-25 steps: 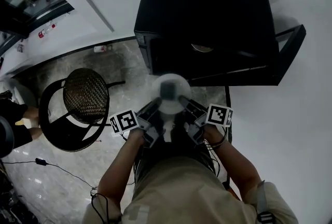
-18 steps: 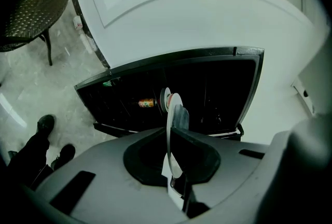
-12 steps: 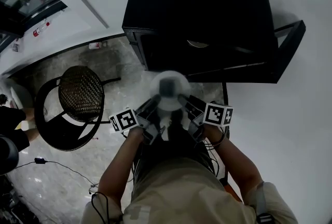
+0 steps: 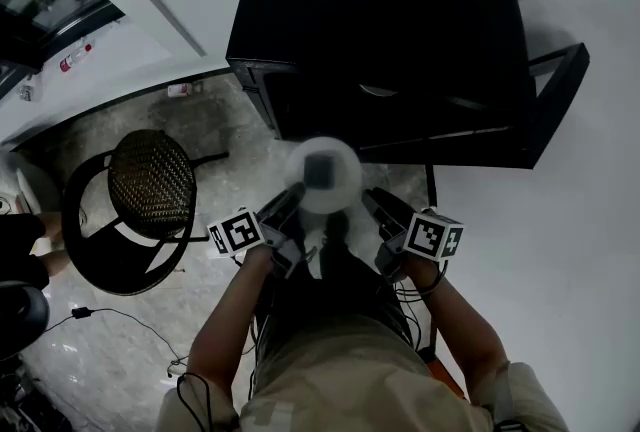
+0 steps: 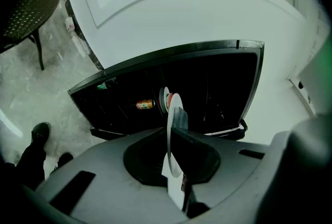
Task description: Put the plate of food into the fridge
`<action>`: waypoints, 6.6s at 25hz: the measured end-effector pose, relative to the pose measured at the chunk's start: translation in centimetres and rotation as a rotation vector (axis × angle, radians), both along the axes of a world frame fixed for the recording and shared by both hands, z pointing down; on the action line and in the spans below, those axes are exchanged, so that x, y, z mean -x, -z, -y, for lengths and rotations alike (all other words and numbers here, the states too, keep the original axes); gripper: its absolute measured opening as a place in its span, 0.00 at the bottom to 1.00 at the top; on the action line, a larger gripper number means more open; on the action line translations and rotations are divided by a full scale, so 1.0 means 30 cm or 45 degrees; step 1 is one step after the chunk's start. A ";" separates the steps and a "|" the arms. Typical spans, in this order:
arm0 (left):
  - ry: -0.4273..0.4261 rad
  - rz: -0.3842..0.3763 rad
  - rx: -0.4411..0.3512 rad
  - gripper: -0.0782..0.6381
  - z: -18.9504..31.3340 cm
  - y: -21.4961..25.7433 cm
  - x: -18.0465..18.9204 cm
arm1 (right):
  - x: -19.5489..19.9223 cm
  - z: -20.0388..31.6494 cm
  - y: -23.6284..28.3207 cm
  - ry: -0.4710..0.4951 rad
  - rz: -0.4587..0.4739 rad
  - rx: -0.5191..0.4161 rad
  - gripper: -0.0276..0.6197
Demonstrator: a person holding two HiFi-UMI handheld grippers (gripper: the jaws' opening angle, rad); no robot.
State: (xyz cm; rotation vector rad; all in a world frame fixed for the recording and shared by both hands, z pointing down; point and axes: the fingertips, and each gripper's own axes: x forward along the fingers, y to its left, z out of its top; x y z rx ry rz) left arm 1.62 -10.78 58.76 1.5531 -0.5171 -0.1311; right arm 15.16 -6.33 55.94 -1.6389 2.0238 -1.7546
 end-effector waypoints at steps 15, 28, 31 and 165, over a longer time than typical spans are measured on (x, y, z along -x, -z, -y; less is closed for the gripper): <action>0.027 0.033 0.006 0.13 0.039 -0.109 -0.019 | 0.072 -0.045 -0.091 0.247 -0.214 0.035 0.08; 0.073 0.011 0.024 0.13 0.071 -0.205 -0.051 | 0.118 -0.092 -0.150 0.332 -0.222 0.026 0.08; 0.068 0.012 0.026 0.13 0.079 -0.233 -0.075 | 0.093 -0.105 -0.158 0.326 -0.236 0.044 0.08; 0.116 -0.037 -0.060 0.13 0.395 -0.864 -0.298 | 0.070 0.443 -0.982 1.066 -1.160 -0.188 0.08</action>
